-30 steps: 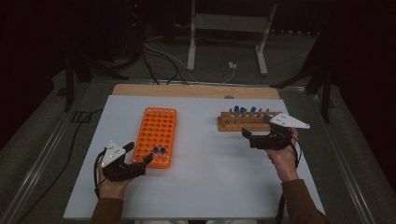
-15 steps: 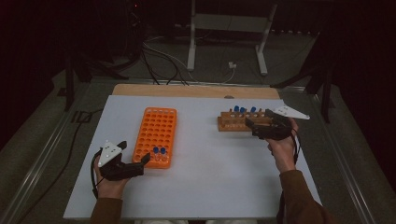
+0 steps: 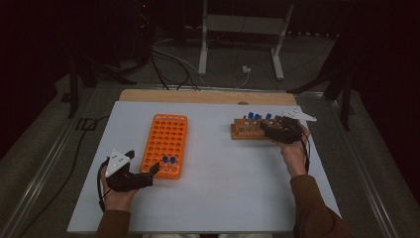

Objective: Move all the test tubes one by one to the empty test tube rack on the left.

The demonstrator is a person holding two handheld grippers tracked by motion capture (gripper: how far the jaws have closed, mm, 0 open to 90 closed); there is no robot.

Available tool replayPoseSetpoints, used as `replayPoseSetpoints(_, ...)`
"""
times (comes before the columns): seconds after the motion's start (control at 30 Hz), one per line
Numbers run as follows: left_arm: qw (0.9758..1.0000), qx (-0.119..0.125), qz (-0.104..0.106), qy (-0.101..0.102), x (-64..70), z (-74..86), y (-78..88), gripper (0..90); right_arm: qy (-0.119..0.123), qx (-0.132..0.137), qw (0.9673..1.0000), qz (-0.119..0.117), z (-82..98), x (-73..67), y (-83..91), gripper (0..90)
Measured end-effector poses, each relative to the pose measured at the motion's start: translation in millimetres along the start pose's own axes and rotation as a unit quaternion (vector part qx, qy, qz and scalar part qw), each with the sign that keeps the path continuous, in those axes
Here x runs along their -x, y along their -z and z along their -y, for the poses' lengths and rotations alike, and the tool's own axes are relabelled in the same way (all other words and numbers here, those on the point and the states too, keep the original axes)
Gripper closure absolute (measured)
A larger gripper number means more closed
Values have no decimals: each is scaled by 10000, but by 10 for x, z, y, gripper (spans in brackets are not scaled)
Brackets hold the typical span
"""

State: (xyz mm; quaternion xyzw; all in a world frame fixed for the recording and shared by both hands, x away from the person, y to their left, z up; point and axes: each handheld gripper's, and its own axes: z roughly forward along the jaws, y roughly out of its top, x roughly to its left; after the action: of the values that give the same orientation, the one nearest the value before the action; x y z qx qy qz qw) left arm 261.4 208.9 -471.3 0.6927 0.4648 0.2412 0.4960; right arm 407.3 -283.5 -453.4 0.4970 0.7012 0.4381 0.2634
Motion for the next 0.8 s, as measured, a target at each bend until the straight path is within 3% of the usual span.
replayPoseSetpoints(0.1,10000,-6,-5,10,-6,1,2,6,25,8,10000,90,26,22,-54,511)
replayPoseSetpoints(0.37,10000,7,5,79,-14,7,2,7,150,-31,9998,95,53,-17,-160,735)
replayPoseSetpoints(0.8,10000,13,1,90,-21,9,5,7,85,24,9999,148,48,-38,-251,756)
